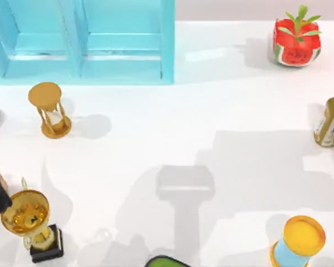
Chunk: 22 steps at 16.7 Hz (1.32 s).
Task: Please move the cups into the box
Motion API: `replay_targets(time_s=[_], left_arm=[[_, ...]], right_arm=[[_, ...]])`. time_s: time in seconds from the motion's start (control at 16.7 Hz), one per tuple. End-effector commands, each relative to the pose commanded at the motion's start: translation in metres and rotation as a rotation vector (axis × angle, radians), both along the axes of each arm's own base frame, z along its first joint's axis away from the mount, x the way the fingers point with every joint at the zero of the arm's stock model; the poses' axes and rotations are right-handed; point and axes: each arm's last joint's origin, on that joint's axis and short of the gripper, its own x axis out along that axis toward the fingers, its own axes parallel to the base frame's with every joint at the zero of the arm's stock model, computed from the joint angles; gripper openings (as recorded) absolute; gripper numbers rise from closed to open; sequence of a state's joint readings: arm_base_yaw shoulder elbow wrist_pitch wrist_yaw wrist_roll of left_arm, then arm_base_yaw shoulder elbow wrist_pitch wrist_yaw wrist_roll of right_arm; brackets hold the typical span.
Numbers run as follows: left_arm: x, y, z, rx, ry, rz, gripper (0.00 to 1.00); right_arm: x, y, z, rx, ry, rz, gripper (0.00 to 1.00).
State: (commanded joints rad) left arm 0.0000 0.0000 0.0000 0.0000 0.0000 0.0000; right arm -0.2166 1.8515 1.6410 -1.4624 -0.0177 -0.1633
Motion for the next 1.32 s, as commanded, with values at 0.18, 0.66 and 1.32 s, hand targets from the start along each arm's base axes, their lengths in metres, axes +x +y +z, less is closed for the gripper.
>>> replay_targets(time_s=[0.18, 0.66, 1.32], left_arm=[[0.0, 0.0, 0.0, 0.0, 0.0, 0.0, 1.0], [0.0, 0.0, 0.0, 0.0, 0.0, 0.0, 1.0], [0.0, 0.0, 0.0, 0.0, 0.0, 0.0, 1.0]], right_arm=[[-0.017, -0.062, 0.009, -0.013, -0.064, 0.012, 0.0], [-0.03, -0.105, 0.019, -0.084, -0.175, 0.042, 0.0], [-0.027, -0.098, -0.044, -0.084, -0.175, 0.042, 0.0]])
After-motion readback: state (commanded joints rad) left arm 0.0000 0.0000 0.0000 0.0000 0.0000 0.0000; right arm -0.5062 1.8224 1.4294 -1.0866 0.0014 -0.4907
